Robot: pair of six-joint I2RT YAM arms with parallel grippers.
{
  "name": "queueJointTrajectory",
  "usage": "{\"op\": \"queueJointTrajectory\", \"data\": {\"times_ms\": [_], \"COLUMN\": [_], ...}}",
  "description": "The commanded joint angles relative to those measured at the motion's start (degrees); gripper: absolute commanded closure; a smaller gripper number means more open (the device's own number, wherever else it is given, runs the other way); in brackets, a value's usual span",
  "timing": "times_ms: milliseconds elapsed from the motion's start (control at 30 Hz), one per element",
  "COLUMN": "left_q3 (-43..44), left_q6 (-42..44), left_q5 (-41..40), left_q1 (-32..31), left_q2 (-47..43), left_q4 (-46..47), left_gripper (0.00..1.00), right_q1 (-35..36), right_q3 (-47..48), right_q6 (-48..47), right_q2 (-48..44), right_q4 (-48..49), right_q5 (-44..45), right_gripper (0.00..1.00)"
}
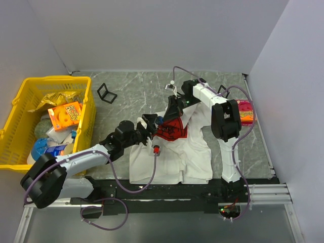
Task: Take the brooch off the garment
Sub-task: Open the brooch on the clothes.
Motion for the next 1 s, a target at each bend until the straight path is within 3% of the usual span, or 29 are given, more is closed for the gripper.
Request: {"op": "queueJointTrajectory", "data": {"times_ms": [0,467,967], "left_q3": [-0.8,-4.2,-4.9], "left_q6": [3.7,13.0,16.3], "left_q5": [2.3,2.0,2.7], "left_q1": [-0.3,-0.3,-0.3], "left_q2": [0.1,2.7,4.1], "left_q4": [5.9,11.8,16.6], "left_gripper": [0.11,0.23,0.41], "right_q1": [0.3,1.2,2.2], "right_q3": [0.3,-0.3,0.0], "right_q6": [-1.1,-1.4,-1.4], "right_q2": [-5.5,-6.4,-5.1], "right_q4": [-13.7,-13.7,-13.7], "right_q5": [-3.4,-2.9,-2.4], "right_gripper": [1.0,1.0,1.0]}}
